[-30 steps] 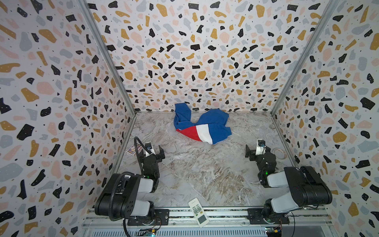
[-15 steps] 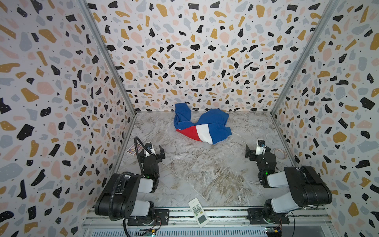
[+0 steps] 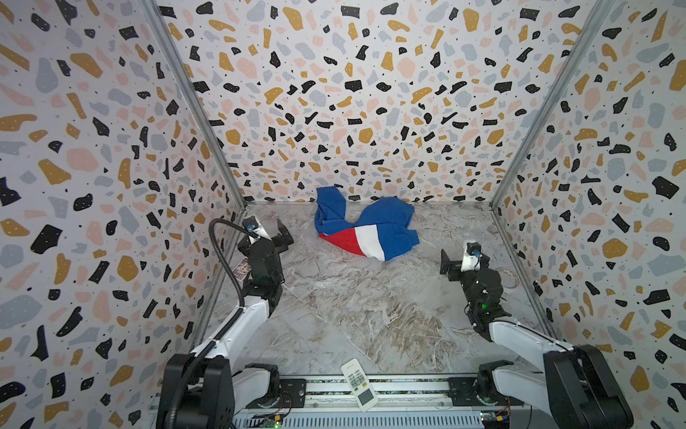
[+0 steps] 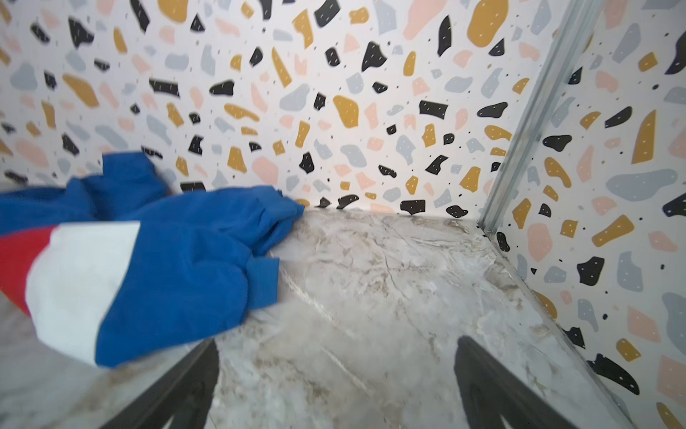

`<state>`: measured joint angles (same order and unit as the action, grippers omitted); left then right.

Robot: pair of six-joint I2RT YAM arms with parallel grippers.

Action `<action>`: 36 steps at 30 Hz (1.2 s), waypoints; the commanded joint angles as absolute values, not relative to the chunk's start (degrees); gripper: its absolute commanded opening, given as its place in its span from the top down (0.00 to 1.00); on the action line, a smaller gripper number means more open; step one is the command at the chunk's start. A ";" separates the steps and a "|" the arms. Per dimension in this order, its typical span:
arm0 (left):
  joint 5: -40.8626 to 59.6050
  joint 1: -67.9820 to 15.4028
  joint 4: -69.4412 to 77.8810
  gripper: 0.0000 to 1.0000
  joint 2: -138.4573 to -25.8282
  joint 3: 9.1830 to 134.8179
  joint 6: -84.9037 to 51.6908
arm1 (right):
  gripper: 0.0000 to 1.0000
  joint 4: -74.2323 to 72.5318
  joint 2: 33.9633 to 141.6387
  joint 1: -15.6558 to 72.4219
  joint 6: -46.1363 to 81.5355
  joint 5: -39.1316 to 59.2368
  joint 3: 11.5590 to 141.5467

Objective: Zip up the jacket

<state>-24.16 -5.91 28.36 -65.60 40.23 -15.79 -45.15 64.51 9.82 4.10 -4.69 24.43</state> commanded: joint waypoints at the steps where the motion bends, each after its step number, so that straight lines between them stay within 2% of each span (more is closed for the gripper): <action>1: -21.87 -6.06 12.77 0.00 -65.22 44.10 -21.74 | 0.00 -32.19 67.72 8.29 11.21 8.11 34.05; 6: -16.47 -6.15 -0.99 0.02 -65.74 50.44 -28.52 | 0.00 -18.95 87.98 8.53 15.04 15.03 57.60; 12: -13.71 -6.24 -8.94 0.04 -65.61 51.05 -33.36 | 0.03 -9.33 110.01 8.35 18.48 18.67 79.23; 17: -12.58 -6.46 -11.63 0.06 -66.42 51.58 -35.54 | 0.06 -5.71 121.18 8.44 21.16 22.69 87.81; 23: -12.39 -6.68 -12.83 0.06 -66.36 50.50 -39.15 | 0.14 -7.96 125.83 10.20 21.98 25.65 86.79; 25: -11.99 -6.68 -12.83 0.06 -66.27 49.89 -39.77 | 0.23 -8.08 126.52 10.95 20.91 26.60 86.60; 26: -11.70 -6.68 -12.81 0.06 -66.44 49.70 -39.77 | 0.34 -8.28 126.65 11.27 20.14 27.45 86.21; 27: -11.53 -6.68 -12.85 0.06 -66.69 49.58 -39.68 | 0.54 -8.87 126.44 11.46 19.41 29.19 85.54; 28: -11.18 -6.68 -12.89 0.07 -66.94 49.49 -39.58 | 0.68 -9.58 125.87 11.63 18.94 30.58 84.56; 30: -9.21 -6.68 -12.13 0.08 -67.61 49.33 -38.87 | 0.88 -12.24 122.19 12.33 17.87 32.13 80.10; 32: -8.18 -6.68 -11.87 0.08 -67.93 48.90 -38.54 | 1.00 -14.30 116.36 13.59 15.99 32.38 74.26; 36: -7.29 -6.68 -11.28 0.08 -67.44 47.31 -38.46 | 1.00 -15.20 100.80 18.46 11.23 30.37 61.62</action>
